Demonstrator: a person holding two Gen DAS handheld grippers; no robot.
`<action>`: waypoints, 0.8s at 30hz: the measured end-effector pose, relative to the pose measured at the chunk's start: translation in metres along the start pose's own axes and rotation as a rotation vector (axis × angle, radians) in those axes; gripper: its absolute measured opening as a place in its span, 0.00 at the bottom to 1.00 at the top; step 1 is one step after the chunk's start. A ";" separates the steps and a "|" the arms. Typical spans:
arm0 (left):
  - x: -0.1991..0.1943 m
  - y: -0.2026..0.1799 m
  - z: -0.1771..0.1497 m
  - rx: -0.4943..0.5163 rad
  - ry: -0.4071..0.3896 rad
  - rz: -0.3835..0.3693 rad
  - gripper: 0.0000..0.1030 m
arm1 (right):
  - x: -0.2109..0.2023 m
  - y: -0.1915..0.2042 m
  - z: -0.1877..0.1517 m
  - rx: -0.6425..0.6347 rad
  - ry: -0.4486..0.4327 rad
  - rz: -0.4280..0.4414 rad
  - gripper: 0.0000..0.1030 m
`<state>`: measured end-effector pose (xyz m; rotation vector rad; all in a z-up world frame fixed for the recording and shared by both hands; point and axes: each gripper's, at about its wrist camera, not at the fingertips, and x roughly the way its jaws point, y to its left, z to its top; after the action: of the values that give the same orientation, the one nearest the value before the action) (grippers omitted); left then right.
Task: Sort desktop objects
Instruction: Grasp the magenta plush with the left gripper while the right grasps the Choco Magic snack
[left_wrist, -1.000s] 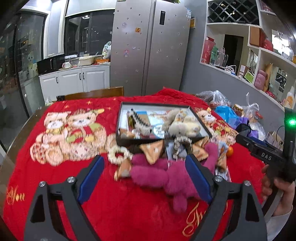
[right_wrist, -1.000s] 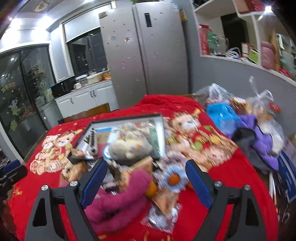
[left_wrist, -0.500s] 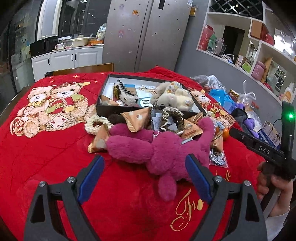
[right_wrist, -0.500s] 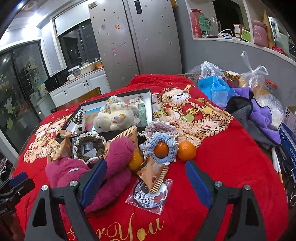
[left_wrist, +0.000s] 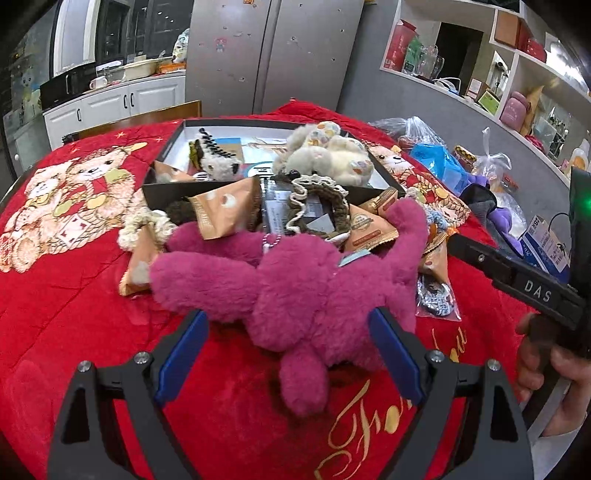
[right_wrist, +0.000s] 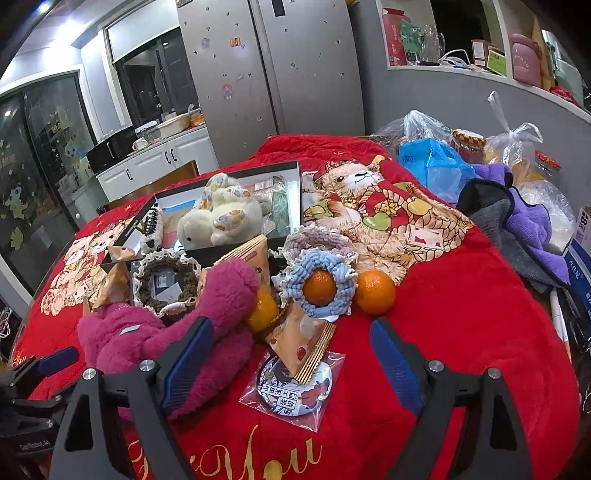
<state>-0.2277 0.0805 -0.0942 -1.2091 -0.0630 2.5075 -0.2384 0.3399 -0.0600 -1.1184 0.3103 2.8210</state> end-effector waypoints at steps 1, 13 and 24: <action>0.001 -0.001 0.001 -0.001 0.004 -0.005 0.87 | 0.001 -0.001 0.000 0.001 0.002 -0.001 0.86; 0.029 -0.022 0.005 0.071 0.041 0.055 0.95 | 0.025 -0.003 -0.007 -0.028 0.042 -0.053 0.86; 0.056 -0.025 0.006 0.094 0.070 0.099 0.95 | 0.059 -0.009 -0.005 -0.030 0.093 -0.080 0.86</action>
<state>-0.2568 0.1236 -0.1282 -1.2892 0.1344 2.5180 -0.2761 0.3484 -0.1054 -1.2412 0.2263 2.7188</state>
